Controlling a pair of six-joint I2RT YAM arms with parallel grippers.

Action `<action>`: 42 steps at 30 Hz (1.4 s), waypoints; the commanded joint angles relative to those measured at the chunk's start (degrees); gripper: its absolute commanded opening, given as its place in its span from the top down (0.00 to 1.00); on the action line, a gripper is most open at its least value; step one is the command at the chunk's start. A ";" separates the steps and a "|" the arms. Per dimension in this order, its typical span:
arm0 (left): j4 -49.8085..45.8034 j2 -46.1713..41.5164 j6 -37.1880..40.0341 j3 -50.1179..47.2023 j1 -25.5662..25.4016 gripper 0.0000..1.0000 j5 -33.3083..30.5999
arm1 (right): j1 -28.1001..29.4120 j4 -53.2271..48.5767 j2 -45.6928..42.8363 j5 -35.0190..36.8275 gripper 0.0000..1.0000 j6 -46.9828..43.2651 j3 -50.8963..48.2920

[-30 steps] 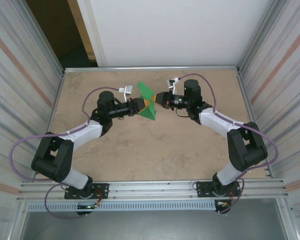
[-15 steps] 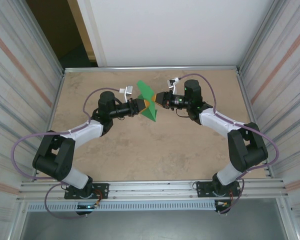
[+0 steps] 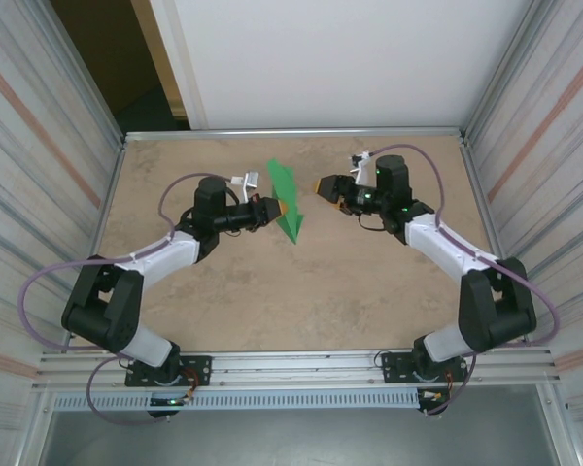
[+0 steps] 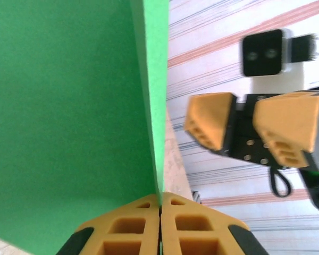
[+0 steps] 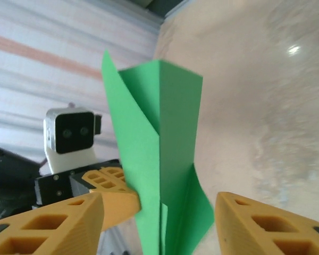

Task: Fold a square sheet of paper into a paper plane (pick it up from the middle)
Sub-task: Turn over the paper at the center of the table.

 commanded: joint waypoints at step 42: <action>-84.59 46.01 33.00 55.06 -20.46 0.85 -80.77 | -6.34 -20.56 -8.86 25.38 0.37 -6.91 -6.66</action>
